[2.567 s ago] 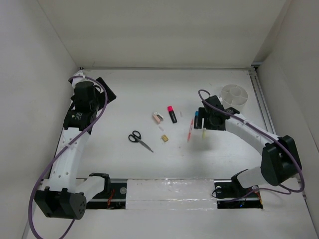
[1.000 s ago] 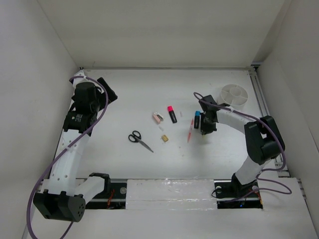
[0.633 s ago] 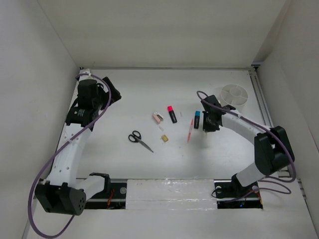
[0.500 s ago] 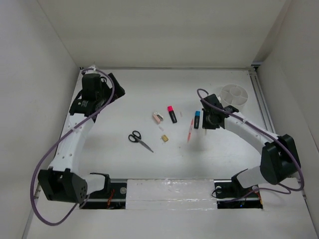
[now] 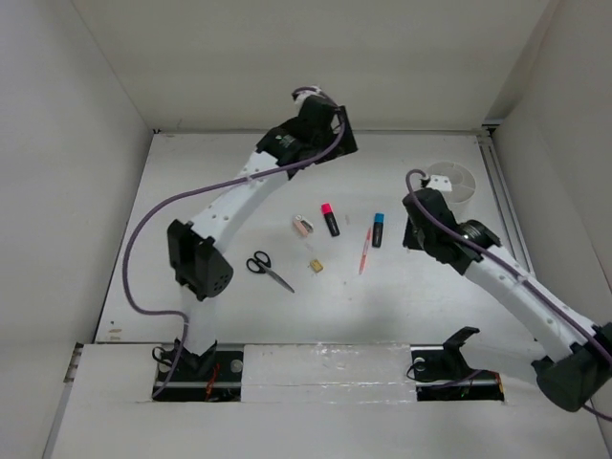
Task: Sort the stationery into containers
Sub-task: Pick up the pen from the center of the board, then close the pen cap on the pen.
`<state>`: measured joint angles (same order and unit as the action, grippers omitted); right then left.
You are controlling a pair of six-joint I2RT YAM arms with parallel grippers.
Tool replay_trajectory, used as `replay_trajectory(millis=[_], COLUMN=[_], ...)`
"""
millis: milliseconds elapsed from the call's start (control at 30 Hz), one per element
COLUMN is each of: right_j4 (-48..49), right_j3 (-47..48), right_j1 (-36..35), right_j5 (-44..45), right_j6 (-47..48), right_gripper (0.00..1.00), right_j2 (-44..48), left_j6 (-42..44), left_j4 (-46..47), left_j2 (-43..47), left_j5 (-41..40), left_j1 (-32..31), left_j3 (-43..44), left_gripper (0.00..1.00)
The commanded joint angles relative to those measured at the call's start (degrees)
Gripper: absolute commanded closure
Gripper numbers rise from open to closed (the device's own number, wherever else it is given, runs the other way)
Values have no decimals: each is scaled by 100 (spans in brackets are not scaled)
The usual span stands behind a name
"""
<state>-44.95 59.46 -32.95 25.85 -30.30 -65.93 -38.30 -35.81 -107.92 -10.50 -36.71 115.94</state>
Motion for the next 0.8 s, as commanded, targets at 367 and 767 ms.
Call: replay_trajectory(millis=[367,767], right_j4=[-797,-340], right_j3=[268,22], right_j1=[-45,-45], right_j5=[509,-62], right_j6=[-11,297], right_gripper=[100,100], right_j2=[1882,1935], left_j6=[-950,-1354], left_j4=[-383,-514], left_j2=[-2083,-2814], left_j5=[-338,-620], left_j1=[-1049,-1049], left_j3=[1141,1018], left_gripper=[17,38])
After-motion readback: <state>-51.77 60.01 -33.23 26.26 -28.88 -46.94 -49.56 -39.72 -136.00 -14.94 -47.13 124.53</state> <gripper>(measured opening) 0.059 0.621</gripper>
